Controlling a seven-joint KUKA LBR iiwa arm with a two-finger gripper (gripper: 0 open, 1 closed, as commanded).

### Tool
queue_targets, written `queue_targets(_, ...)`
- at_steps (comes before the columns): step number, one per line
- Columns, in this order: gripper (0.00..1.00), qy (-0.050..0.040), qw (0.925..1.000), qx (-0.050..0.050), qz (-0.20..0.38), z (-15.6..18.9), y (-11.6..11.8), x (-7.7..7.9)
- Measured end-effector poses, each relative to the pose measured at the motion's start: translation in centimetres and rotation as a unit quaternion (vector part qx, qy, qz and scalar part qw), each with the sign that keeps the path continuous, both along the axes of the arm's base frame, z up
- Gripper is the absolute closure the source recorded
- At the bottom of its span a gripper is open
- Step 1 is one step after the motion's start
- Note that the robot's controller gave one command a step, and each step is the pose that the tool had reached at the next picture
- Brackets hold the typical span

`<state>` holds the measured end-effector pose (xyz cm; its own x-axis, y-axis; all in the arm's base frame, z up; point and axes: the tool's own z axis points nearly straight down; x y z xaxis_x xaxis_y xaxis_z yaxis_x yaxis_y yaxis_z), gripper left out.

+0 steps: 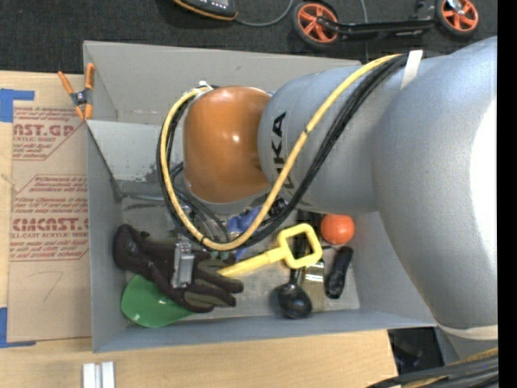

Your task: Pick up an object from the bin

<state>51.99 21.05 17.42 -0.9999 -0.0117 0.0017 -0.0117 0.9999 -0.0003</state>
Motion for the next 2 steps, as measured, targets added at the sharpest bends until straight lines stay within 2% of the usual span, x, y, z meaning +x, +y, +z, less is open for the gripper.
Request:
queue_targets(1, 0.00, -0.0037, 0.9999, 0.003, -0.010, 0.0, 2.3, 4.2)
queue_targets(2, 0.00, 0.0017, 0.9939, 0.000, 0.110, -5.0, 0.2, -3.4)
